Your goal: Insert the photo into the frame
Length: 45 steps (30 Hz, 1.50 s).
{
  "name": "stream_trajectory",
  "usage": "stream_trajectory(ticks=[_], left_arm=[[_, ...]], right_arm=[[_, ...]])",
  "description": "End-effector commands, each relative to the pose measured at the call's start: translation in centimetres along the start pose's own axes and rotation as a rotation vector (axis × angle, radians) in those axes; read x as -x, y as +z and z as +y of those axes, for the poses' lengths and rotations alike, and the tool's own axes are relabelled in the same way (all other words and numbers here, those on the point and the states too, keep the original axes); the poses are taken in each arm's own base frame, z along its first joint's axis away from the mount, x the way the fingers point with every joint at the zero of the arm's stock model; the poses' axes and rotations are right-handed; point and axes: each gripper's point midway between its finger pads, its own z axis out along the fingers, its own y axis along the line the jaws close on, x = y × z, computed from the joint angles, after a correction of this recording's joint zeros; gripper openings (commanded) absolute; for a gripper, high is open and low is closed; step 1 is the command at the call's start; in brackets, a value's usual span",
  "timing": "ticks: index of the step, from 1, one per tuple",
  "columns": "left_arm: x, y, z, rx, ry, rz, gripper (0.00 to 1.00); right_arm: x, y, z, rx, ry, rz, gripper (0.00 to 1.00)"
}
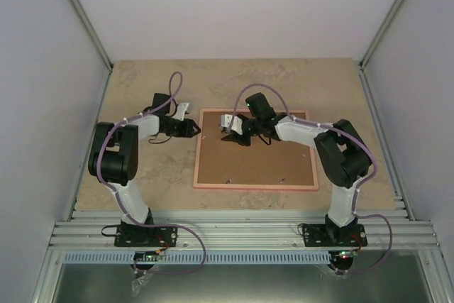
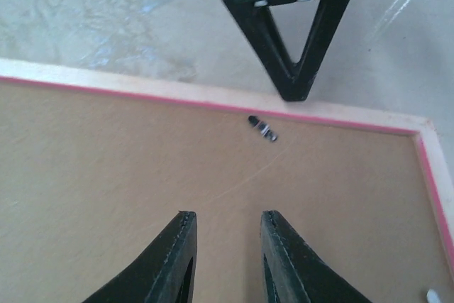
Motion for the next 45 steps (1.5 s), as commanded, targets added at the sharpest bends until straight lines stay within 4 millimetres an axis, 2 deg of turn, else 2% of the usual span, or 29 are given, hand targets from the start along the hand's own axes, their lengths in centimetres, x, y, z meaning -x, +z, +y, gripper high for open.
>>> stream_trajectory(ticks=[1,7,14,18,22,27,38,45], left_arm=[[1.9,-0.4,-1.3,-0.049,0.021,-0.061,0.38],[0.5,1.3,-1.0,-0.032,0.028,0.006,0.30],[-3.8,2.5,-0.6,0.011,0.081,0.131,0.16],[-5.5,2.5,0.3,0.050,0.077,0.175,0.10],[-5.9,2.8,0.6,0.058,0.077,0.197,0.08],[-6.1,3.0,0.5,0.054,0.088,0.209,0.08],[-6.3,3.1,0.6,0.061,0.091,0.218,0.08],[-6.4,3.3,0.8,0.068,0.088,0.225,0.08]], right_arm=[[1.6,1.6,-1.7,-0.014,-0.015,-0.097,0.26],[1.7,4.1,-2.1,0.016,-0.022,-0.100,0.23],[1.2,6.3,-0.1,0.054,-0.044,-0.086,0.24],[0.4,7.4,-0.8,0.028,-0.029,-0.038,0.24],[-0.4,8.1,-1.8,-0.002,-0.001,0.008,0.24],[-1.3,8.5,-1.7,0.010,0.040,0.042,0.24],[-1.5,9.5,-2.7,0.029,0.101,0.051,0.23],[-3.4,10.1,-1.7,0.075,0.117,0.126,0.17]])
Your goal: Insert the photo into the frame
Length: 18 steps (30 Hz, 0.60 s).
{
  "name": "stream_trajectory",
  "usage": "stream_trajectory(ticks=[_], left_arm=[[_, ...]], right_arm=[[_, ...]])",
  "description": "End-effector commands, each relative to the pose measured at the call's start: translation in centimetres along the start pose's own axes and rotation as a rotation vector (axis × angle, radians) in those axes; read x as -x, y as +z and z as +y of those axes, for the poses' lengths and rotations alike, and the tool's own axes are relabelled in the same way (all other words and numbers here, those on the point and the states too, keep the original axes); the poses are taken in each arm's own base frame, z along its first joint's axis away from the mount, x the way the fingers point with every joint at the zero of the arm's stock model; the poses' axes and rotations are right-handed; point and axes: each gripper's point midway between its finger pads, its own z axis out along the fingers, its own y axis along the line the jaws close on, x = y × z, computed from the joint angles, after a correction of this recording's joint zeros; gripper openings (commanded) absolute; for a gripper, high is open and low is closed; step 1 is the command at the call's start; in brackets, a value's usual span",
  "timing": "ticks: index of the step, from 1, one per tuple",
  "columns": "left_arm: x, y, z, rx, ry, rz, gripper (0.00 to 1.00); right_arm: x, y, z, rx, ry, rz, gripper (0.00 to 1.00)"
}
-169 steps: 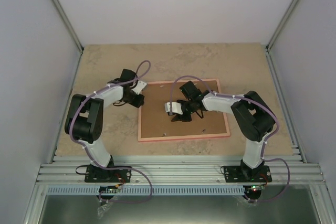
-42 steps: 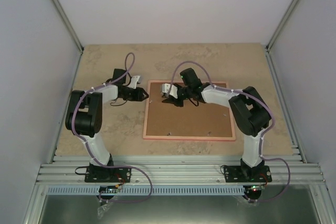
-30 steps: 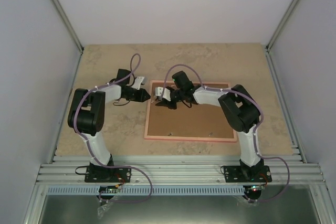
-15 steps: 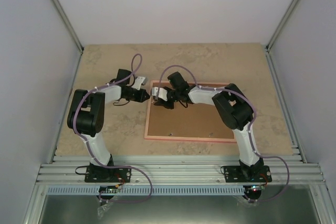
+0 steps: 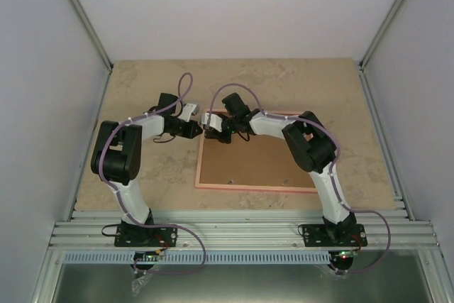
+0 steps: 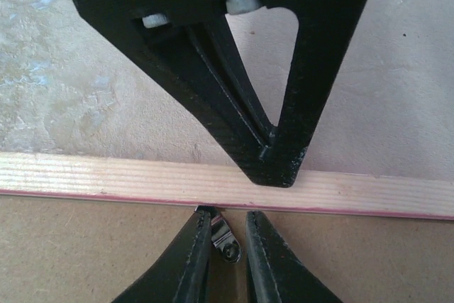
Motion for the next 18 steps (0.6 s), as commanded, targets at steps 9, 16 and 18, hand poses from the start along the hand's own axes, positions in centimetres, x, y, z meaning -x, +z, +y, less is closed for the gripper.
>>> stream_trajectory(ticks=[9,16,18], left_arm=[[-6.6,2.2,1.3,0.058,-0.070,0.221,0.07],[-6.8,2.4,0.9,0.056,-0.062,0.233,0.07],[-6.9,2.5,0.7,0.058,-0.057,0.238,0.07]], right_arm=[[-6.9,1.5,3.3,0.094,0.086,0.230,0.14],[-8.6,1.9,1.5,-0.045,0.179,0.283,0.11],[-8.5,1.9,0.3,-0.106,0.212,0.276,0.11]])
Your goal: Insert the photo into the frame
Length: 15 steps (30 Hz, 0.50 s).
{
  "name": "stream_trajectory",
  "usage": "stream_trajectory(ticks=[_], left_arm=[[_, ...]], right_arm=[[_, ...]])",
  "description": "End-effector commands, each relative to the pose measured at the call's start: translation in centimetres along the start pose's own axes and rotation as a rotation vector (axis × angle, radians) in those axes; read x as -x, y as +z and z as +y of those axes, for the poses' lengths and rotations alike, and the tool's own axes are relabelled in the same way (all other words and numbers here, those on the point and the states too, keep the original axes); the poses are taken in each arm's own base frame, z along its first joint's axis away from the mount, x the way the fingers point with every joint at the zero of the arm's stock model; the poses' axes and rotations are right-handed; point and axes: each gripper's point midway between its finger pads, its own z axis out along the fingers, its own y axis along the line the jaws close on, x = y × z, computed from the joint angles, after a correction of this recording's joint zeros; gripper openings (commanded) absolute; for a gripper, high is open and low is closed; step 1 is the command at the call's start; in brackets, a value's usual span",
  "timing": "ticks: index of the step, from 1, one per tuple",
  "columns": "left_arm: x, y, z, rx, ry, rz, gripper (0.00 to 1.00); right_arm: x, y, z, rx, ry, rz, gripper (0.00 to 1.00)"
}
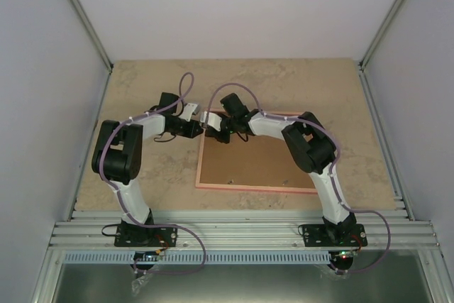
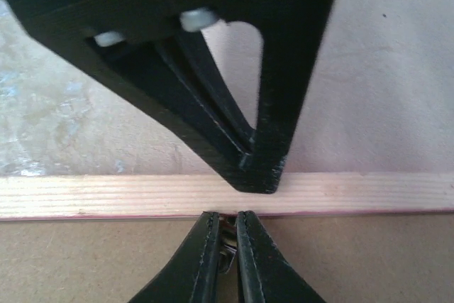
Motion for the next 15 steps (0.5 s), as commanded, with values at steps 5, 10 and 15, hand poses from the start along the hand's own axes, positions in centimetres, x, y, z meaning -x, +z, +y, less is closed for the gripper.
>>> stream_trajectory(ticks=[5,10,15], left_arm=[[-7.4,2.8,0.4,0.053,-0.061,0.247,0.07],[-7.0,2.7,0.8,0.070,-0.080,0.230,0.07],[-4.2,1.0,2.4,0.098,-0.114,0.136,0.11]], right_arm=[[-6.0,2.1,-1.4,-0.161,0.225,0.148,0.09],[-2.4,0.8,-0.4,-0.099,0.192,0.032,0.13],[2.5,-3.4,-0.1,-0.016,0.133,-0.050,0.26]])
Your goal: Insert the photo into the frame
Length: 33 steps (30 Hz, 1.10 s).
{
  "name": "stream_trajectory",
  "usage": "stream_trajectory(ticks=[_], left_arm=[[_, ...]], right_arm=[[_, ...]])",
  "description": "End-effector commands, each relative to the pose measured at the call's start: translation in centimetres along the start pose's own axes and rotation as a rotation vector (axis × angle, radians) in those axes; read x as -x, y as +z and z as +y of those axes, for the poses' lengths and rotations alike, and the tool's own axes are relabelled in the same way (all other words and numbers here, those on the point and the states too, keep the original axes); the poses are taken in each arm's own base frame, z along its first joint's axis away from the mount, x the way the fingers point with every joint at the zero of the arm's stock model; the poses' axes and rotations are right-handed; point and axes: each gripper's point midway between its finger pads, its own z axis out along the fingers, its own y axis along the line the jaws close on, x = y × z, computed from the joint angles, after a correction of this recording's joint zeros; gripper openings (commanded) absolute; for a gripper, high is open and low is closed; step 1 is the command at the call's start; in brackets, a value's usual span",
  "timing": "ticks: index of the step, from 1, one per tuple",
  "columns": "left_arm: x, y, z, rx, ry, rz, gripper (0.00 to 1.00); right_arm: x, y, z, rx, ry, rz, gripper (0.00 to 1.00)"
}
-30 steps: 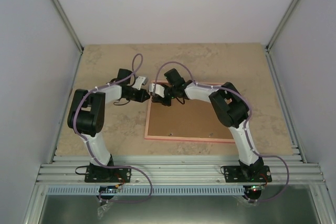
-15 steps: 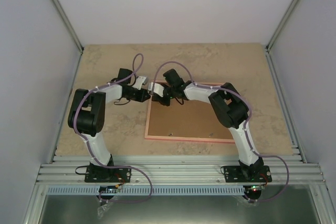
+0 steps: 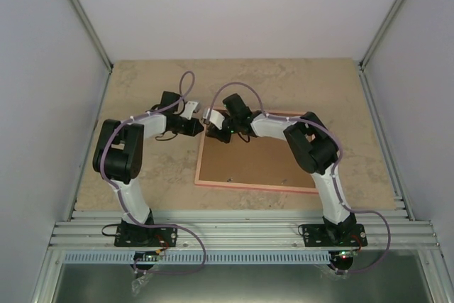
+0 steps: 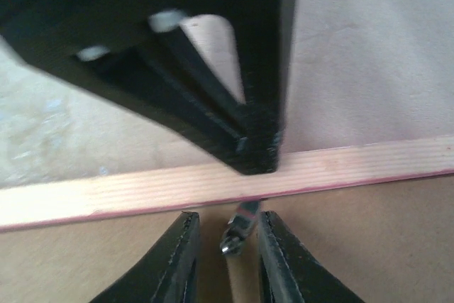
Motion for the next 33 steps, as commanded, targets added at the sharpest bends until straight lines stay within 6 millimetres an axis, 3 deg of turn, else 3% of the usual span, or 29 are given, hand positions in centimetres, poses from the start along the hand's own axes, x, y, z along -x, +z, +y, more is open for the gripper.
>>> stream_trajectory(ticks=[1,3,6,8,10,14,18,20,23,27,33], left_arm=[[-4.2,0.3,2.4,0.066,-0.111,0.131,0.13],[-2.6,-0.6,3.0,0.093,-0.102,0.088,0.14],[-0.9,-1.8,3.6,0.126,-0.087,0.043,0.16],[-0.2,-2.6,3.4,0.136,-0.060,0.017,0.21],[0.8,-3.6,2.6,0.125,-0.014,-0.022,0.27],[2.0,-4.6,0.0,0.107,0.107,-0.045,0.38],[1.8,-3.7,-4.3,0.075,0.247,-0.019,0.45],[1.2,-2.7,-6.5,0.044,0.291,0.006,0.48],[-0.1,-1.1,-7.9,0.029,0.318,0.053,0.49],[-2.0,0.8,-7.6,0.048,0.340,0.124,0.49],[-3.5,2.1,-6.8,0.089,0.386,0.178,0.48]], right_arm=[[2.9,-4.3,0.9,0.069,-0.004,-0.019,0.30],[4.5,-7.3,0.3,0.070,-0.009,-0.035,0.35],[4.3,-11.4,-0.3,0.087,0.005,-0.008,0.51],[2.0,-14.3,-1.0,0.091,0.041,0.045,0.58],[-1.1,-17.1,-1.0,0.096,0.073,0.115,0.57],[-7.4,-23.4,-0.4,0.082,0.145,0.248,0.49],[-12.2,-28.1,0.3,0.022,0.181,0.376,0.40],[-14.3,-29.5,0.8,-0.012,0.181,0.452,0.39],[-17.3,-30.7,1.4,-0.056,0.199,0.541,0.37],[-19.1,-31.0,1.6,-0.109,0.190,0.583,0.38],[-22.0,-29.5,1.8,-0.127,0.221,0.618,0.39]])
